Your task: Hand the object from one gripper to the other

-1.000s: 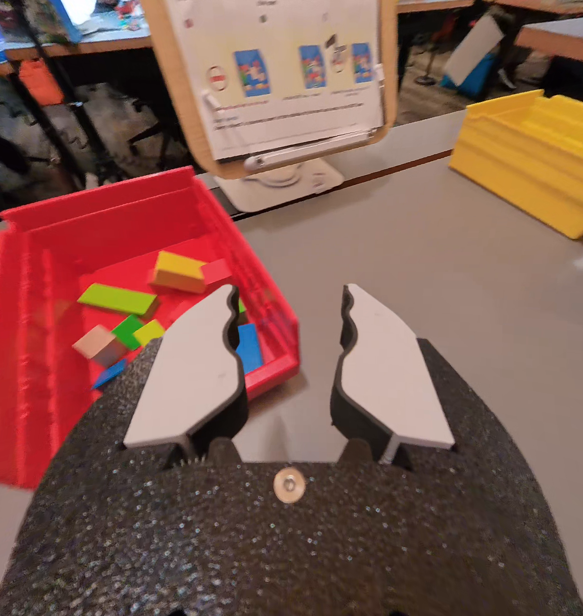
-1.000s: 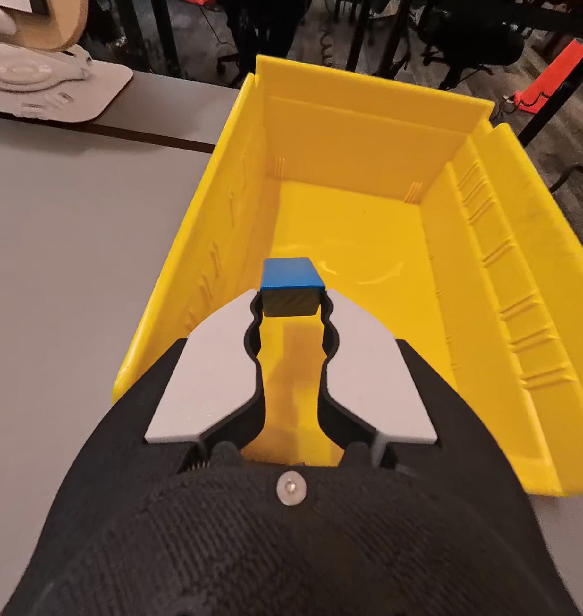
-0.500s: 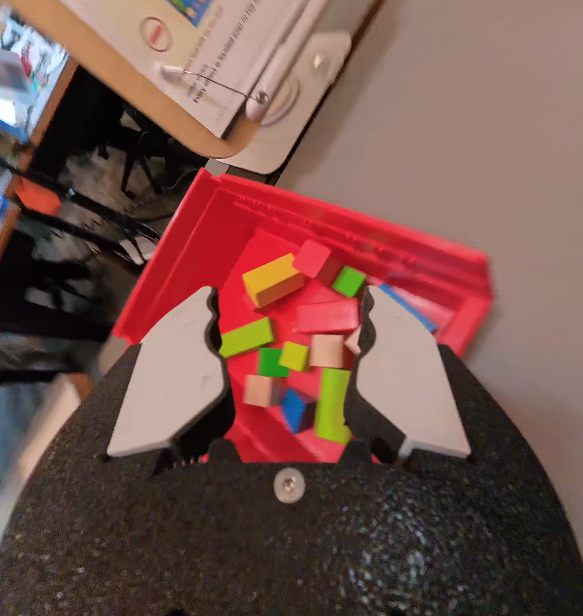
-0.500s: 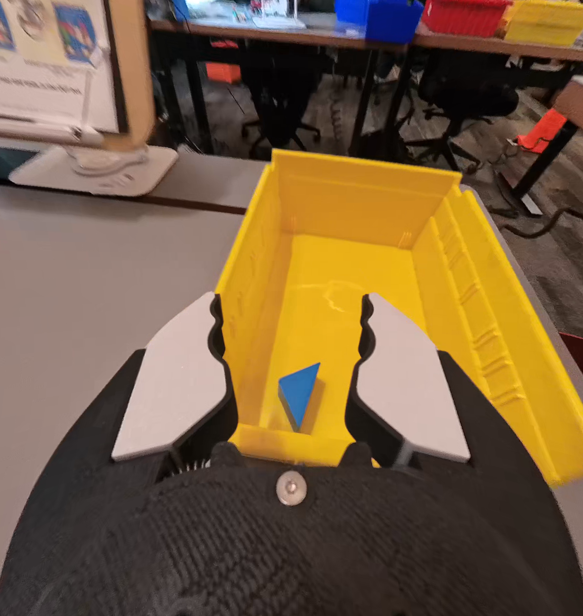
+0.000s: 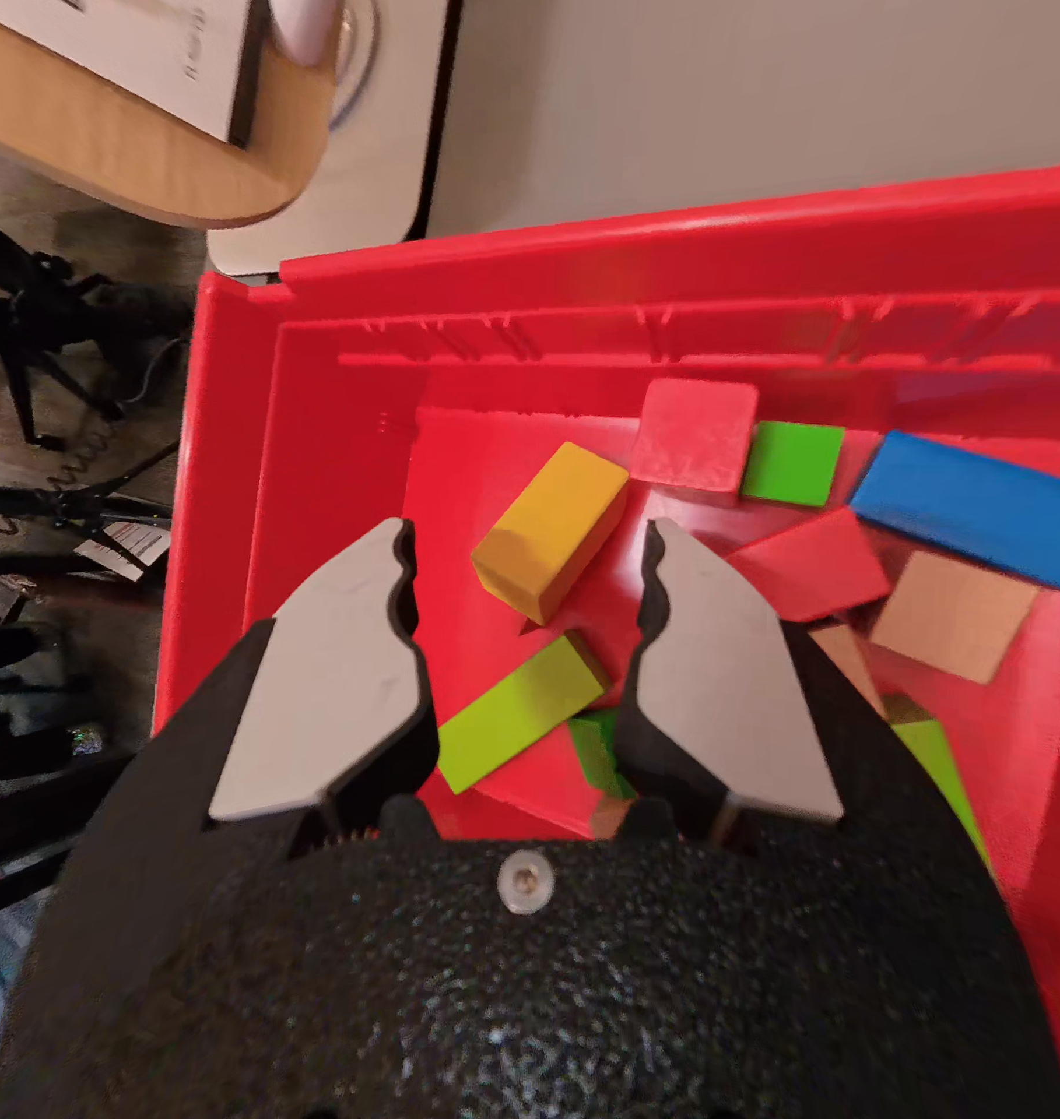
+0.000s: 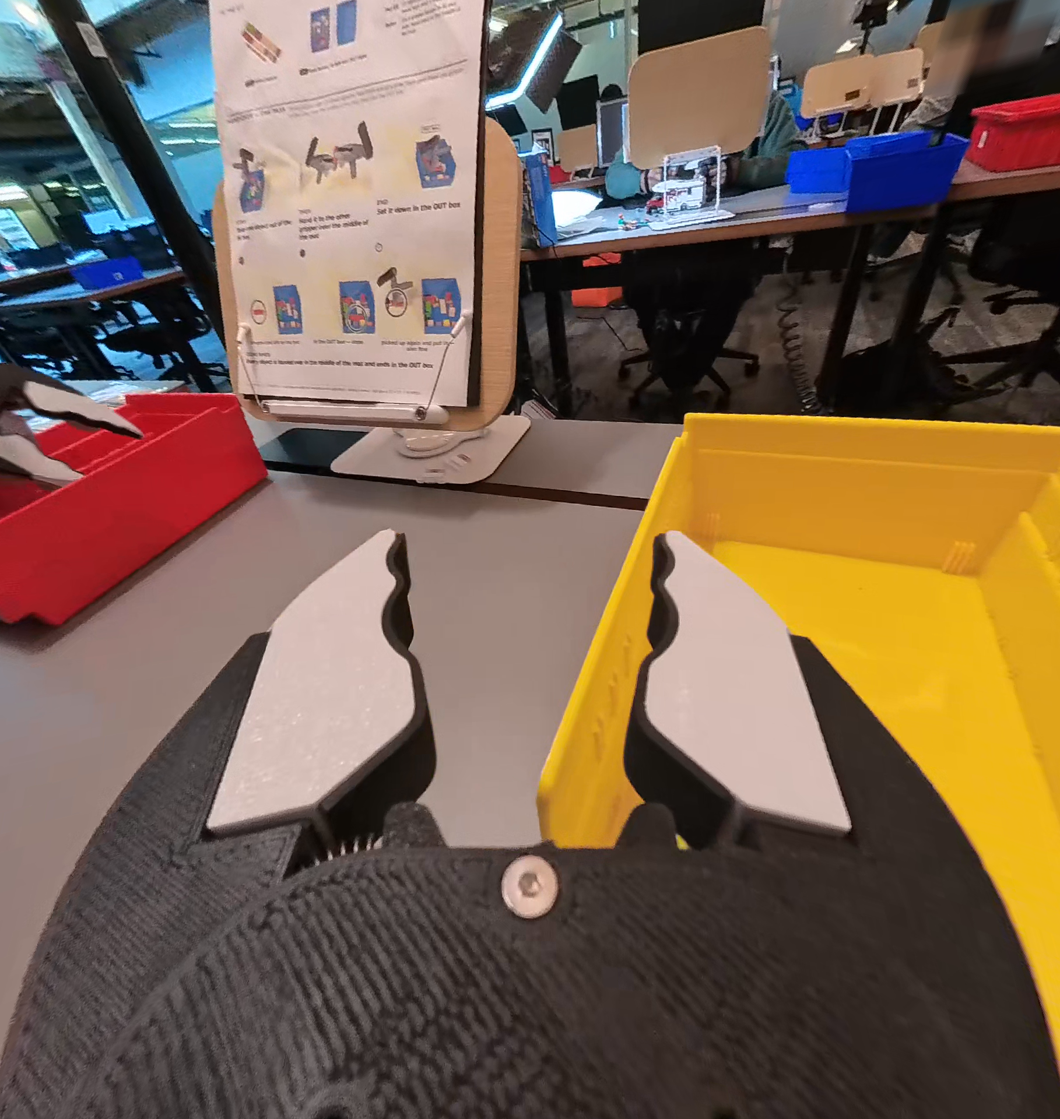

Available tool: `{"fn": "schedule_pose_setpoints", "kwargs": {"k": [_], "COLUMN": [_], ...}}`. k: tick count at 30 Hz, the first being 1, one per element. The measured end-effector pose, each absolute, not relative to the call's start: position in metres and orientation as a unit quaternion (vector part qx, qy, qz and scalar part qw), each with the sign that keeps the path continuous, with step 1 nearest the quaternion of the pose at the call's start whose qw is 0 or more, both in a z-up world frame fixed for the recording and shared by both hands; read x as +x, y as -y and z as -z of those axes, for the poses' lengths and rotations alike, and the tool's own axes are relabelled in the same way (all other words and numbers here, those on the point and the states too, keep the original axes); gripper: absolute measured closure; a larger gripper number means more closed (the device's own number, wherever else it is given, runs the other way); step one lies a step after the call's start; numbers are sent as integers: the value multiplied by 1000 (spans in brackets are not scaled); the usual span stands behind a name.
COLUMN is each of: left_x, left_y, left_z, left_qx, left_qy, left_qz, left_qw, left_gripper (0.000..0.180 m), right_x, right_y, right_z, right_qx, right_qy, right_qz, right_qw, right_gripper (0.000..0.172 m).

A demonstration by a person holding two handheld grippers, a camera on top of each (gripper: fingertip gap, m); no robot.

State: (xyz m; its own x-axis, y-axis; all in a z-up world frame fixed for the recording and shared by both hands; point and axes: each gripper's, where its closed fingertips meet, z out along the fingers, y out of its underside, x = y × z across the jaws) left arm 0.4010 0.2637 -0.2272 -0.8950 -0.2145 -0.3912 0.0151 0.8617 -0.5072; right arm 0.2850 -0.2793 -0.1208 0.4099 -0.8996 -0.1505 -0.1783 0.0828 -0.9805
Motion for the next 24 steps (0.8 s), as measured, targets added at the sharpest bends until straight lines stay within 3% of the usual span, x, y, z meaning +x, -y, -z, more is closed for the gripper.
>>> {"fn": "schedule_pose_setpoints", "kwargs": {"k": [1,8,9,12,18,24], "left_x": [404,411,413,415,409,365], "left_y": [-265,-275,-277,-276,-272,-219], "left_z": [232,265,268,260,201,101], "left_qx": [-44,7,8,-8,-100,-192], "left_qy": [-944,-975,-977,-977,-952,-851], "left_qz": [244,148,133,137,216,457], "left_qw": [220,163,164,165,192,174], "left_gripper": [110,120,138,143,145,145], "right_x": [285,289,289,289,285,272], "right_y": [277,264,264,263,263,219], "right_z": [121,134,136,139,127,102], "right_qx": [-603,-624,-626,-628,-618,-626], "right_qy": [-446,-439,-440,-442,-433,-372], "right_qz": [304,284,282,277,281,250], "right_qw": [587,581,579,577,593,638], "right_gripper": [94,94,94,94,94,92]}}
